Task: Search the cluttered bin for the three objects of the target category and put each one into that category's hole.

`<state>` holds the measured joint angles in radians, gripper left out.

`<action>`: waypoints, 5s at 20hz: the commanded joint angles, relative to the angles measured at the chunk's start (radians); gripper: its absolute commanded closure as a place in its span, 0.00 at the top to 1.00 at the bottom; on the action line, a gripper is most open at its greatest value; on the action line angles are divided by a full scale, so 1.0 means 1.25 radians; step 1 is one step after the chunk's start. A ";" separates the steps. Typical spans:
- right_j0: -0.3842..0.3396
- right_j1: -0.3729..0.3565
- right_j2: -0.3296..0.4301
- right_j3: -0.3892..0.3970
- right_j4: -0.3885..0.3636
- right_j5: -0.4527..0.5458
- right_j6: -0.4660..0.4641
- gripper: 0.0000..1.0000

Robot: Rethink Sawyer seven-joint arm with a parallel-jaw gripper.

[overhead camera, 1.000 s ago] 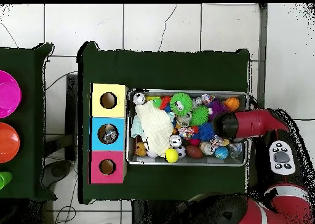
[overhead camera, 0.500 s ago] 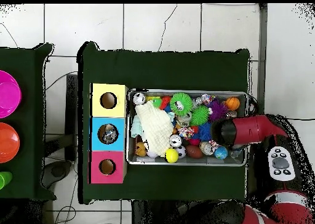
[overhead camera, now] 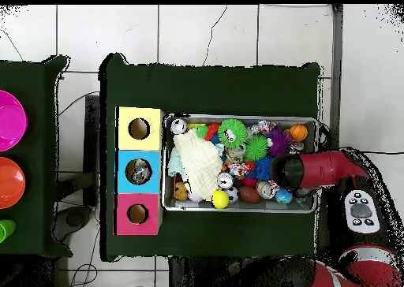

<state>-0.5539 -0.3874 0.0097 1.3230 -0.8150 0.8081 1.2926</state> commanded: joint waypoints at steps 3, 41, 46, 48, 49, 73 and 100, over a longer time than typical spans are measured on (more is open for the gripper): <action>-0.028 0.077 0.024 -0.001 0.012 0.037 -0.015 1.00; 0.015 0.105 0.017 -0.080 -0.152 -0.316 -0.004 1.00; -0.002 0.097 0.051 -0.067 -0.142 -0.337 -0.032 1.00; -0.011 0.116 0.061 -0.080 -0.113 -0.268 -0.059 1.00; -0.016 0.129 0.066 -0.090 -0.101 -0.236 -0.072 1.00; -0.024 0.308 0.056 -0.322 0.031 0.360 -0.181 1.00; -0.091 0.288 0.103 -0.326 0.059 0.384 -0.303 1.00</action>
<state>-0.5980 -0.1650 0.0941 0.8888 -0.6551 1.3088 1.2922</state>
